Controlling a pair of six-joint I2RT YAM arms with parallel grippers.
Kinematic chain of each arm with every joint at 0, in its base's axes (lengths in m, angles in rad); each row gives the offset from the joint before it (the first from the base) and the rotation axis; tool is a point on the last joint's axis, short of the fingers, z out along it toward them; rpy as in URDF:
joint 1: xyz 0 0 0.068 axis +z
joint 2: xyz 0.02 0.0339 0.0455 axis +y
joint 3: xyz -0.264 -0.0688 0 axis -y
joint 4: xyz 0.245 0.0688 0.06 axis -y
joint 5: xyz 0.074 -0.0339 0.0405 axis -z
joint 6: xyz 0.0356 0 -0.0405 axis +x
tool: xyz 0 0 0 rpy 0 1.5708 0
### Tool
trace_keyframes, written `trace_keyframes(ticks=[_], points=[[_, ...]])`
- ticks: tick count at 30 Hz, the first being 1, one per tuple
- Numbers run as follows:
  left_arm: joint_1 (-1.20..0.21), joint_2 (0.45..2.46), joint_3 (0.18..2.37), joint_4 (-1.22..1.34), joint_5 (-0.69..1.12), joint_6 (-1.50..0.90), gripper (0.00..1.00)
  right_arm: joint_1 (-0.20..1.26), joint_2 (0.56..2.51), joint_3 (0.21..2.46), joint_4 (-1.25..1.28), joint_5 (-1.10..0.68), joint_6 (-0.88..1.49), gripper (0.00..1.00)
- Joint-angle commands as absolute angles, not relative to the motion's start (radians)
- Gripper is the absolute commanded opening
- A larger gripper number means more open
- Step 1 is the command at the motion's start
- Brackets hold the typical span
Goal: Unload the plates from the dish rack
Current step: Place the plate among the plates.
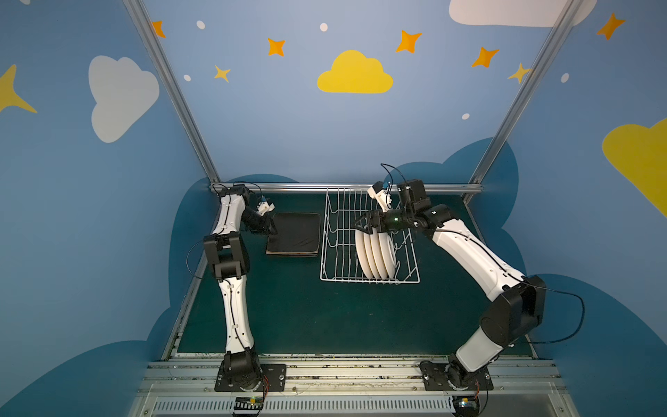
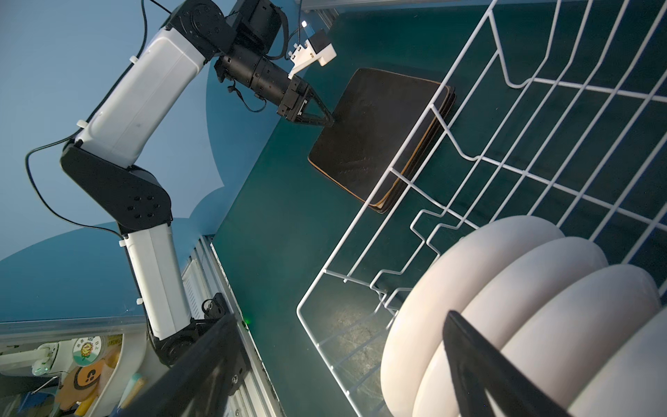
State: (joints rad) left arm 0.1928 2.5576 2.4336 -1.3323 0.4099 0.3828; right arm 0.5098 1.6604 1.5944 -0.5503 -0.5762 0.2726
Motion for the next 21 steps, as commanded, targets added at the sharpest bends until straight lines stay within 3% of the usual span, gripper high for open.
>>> trace_keyframes(ticks=[1,21], points=[[0.192,2.564,2.45,-1.322,0.376,0.374,0.5,0.517,1.658,1.628,-0.548,-0.58,0.269,0.88],[0.172,2.367,2.43,-1.204,0.362,0.229,0.85,0.52,1.535,1.528,-0.514,-0.493,0.218,0.88]])
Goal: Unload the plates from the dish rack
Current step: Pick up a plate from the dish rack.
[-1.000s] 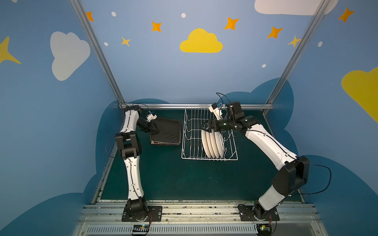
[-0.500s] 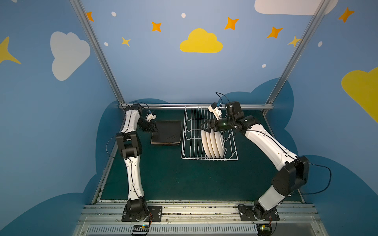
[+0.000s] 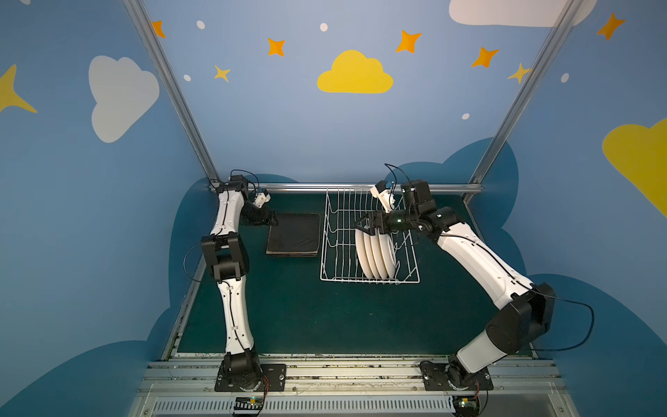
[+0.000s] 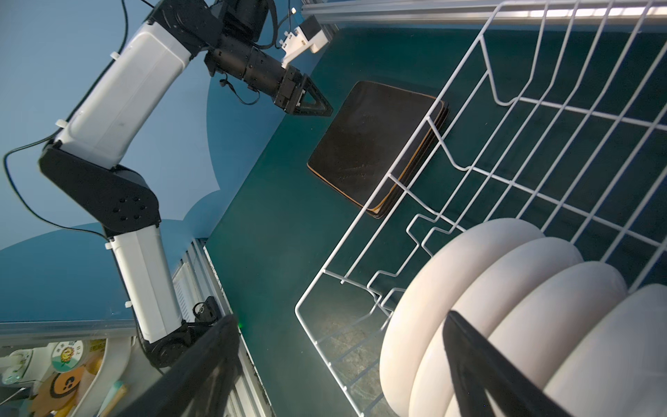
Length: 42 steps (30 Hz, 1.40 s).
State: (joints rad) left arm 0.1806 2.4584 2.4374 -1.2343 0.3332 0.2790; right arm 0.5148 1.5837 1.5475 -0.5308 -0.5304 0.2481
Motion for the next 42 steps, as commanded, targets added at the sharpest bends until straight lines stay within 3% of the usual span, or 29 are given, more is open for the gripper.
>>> trace_keyframes(ticks=[1,12,22,30,42], points=[[0.167,2.346,2.415,-1.189,0.377,0.219,0.87,0.52,1.527,1.522,-0.511,-0.484,0.216,0.88],[0.046,2.048,2.099,-0.957,0.529,0.064,0.99,0.518,1.471,1.481,-0.513,-0.396,0.201,0.88],[-0.054,1.77,1.698,-0.728,0.653,-0.072,0.99,0.503,1.408,1.446,-0.578,-0.344,0.187,0.88],[-0.206,1.703,1.617,-0.714,0.587,-0.162,0.97,0.483,1.377,1.415,-0.623,-0.348,0.21,0.88],[-0.416,1.754,1.565,-0.651,0.552,-0.298,0.8,0.441,1.269,1.271,-0.579,-0.313,0.299,0.88]])
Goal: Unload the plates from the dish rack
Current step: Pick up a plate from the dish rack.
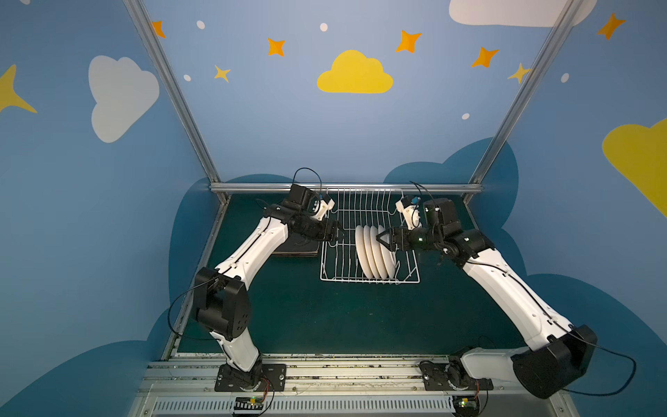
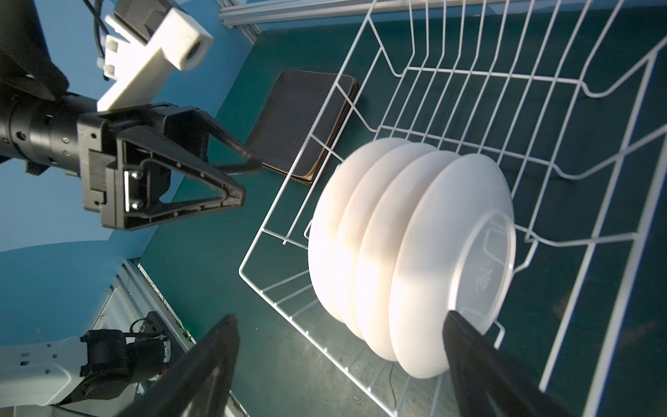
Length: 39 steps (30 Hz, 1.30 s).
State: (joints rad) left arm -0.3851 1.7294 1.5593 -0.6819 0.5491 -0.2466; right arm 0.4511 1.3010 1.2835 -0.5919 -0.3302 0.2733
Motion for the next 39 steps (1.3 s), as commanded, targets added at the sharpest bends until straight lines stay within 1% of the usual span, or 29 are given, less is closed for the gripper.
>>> trace_keyframes(ticks=[1,2,7,10,13,18,25,28,31,36,37,39], points=[[-0.431,1.769,1.573,-0.651,0.553,-0.309,0.78,0.436,1.262,1.265,-0.584,-0.307,0.304,0.88],[-0.445,1.781,1.579,-0.648,0.55,-0.325,0.76,0.43,1.255,1.259,-0.585,-0.305,0.309,0.88],[-0.472,1.826,1.567,-0.595,0.556,-0.415,0.61,0.403,1.214,1.206,-0.565,-0.305,0.338,0.88],[-0.483,1.846,1.567,-0.575,0.553,-0.446,0.56,0.391,1.195,1.182,-0.544,-0.314,0.35,0.88],[-0.485,1.871,1.581,-0.574,0.554,-0.463,0.47,0.384,1.186,1.182,-0.543,-0.313,0.345,0.88],[-0.493,1.897,1.595,-0.571,0.527,-0.469,0.42,0.378,1.187,1.184,-0.534,-0.332,0.336,0.88],[-0.501,1.916,1.579,-0.521,0.491,-0.541,0.27,0.356,1.219,1.25,-0.622,-0.345,0.252,0.88],[-0.502,1.926,1.582,-0.516,0.49,-0.555,0.24,0.349,1.224,1.259,-0.625,-0.357,0.247,0.89],[-0.504,1.939,1.58,-0.5,0.492,-0.591,0.19,0.346,1.228,1.252,-0.615,-0.358,0.259,0.89],[-0.508,1.959,1.584,-0.48,0.507,-0.633,0.17,0.336,1.225,1.256,-0.61,-0.339,0.258,0.9],[-0.509,1.962,1.59,-0.483,0.505,-0.635,0.16,0.335,1.225,1.257,-0.609,-0.339,0.256,0.9],[-0.509,1.97,1.596,-0.474,0.502,-0.642,0.1,0.331,1.227,1.261,-0.613,-0.337,0.256,0.9]])
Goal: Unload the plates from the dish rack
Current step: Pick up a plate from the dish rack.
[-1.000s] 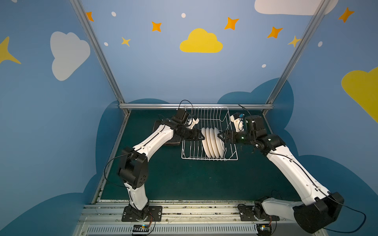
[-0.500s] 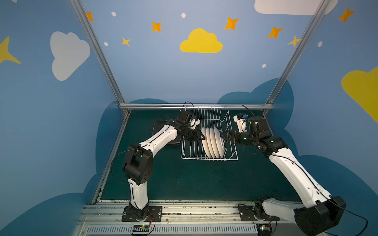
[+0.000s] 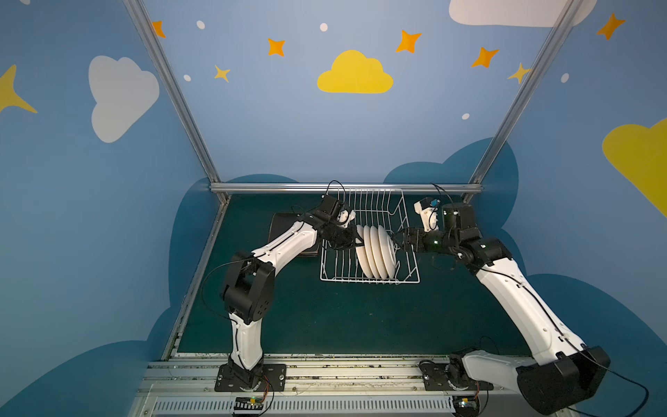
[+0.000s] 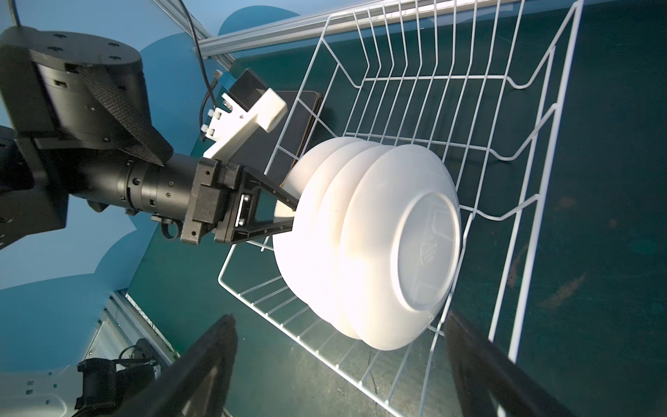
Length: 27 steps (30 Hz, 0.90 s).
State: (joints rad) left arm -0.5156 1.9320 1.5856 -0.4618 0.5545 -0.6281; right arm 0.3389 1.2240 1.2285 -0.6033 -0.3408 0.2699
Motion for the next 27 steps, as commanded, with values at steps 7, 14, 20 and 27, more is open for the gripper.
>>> trace_keyframes(ticks=[7,14,20,27], points=[[-0.515,1.993,1.601,-0.43,0.511,-0.704,0.03,0.326,1.225,1.267,-0.617,-0.318,0.26,0.9],[-0.517,2.001,1.591,-0.379,0.515,-0.75,0.03,0.324,1.221,1.258,-0.609,-0.324,0.265,0.9],[-0.522,2.017,1.588,-0.325,0.526,-0.796,0.03,0.322,1.219,1.267,-0.6,-0.331,0.27,0.9],[-0.523,2.043,1.601,-0.301,0.533,-0.797,0.03,0.322,1.226,1.269,-0.598,-0.345,0.27,0.9]])
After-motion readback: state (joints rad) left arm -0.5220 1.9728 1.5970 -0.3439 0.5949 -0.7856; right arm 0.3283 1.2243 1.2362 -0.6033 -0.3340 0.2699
